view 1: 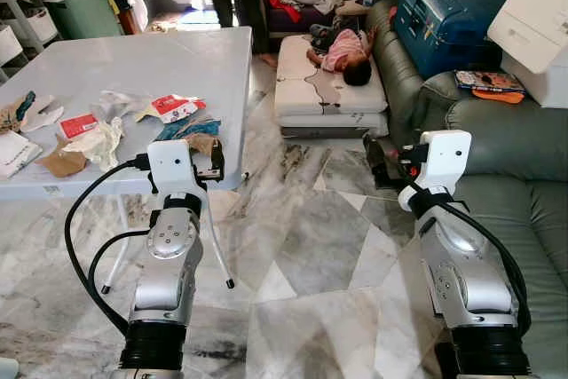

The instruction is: Picking trash to rubbish bin

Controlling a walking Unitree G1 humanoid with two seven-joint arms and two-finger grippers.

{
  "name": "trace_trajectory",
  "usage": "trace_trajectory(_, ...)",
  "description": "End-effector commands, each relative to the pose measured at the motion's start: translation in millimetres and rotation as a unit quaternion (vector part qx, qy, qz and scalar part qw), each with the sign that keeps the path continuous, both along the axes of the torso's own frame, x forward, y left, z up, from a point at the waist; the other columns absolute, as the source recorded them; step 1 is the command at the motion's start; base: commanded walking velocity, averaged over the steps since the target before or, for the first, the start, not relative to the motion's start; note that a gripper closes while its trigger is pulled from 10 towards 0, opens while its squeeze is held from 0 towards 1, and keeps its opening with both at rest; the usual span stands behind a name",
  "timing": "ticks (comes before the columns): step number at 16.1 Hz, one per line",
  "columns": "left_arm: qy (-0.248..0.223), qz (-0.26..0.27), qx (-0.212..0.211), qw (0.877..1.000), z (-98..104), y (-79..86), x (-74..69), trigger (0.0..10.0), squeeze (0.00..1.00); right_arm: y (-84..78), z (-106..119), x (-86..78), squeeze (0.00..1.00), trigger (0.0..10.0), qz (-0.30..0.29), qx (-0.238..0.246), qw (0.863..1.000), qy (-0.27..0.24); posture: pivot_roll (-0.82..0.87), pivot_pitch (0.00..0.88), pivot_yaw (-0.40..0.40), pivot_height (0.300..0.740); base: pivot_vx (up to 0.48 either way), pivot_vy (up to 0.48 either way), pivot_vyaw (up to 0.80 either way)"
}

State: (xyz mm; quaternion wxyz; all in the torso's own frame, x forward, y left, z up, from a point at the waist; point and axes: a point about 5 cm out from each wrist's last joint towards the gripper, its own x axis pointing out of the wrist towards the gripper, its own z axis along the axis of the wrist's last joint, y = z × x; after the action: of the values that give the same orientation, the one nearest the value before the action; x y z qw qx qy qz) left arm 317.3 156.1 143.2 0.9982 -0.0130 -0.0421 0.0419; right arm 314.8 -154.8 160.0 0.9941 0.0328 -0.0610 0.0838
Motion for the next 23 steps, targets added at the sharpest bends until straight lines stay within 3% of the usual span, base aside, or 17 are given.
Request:
trace_trajectory(1, 0.001, -0.001, 0.001, 1.0, 2.3, 0.0, 1.5, 10.0, 0.0, 2.9, 5.2, 0.9, 0.0, 10.0, 0.006, -0.002, 1.0, -0.009, 0.0, 0.0, 0.04, 0.74, 0.0, 0.304, 0.0)
trace_trajectory(23, 0.01, 0.001, -0.004, 1.0, -0.4, -3.0, 4.5, 10.0, 0.0, -0.4, 8.5, 2.9, 0.0, 10.0, -0.002, -0.006, 1.0, -0.013, -0.01, 0.0, 0.042, 0.74, 0.0, 0.369, 0.0)
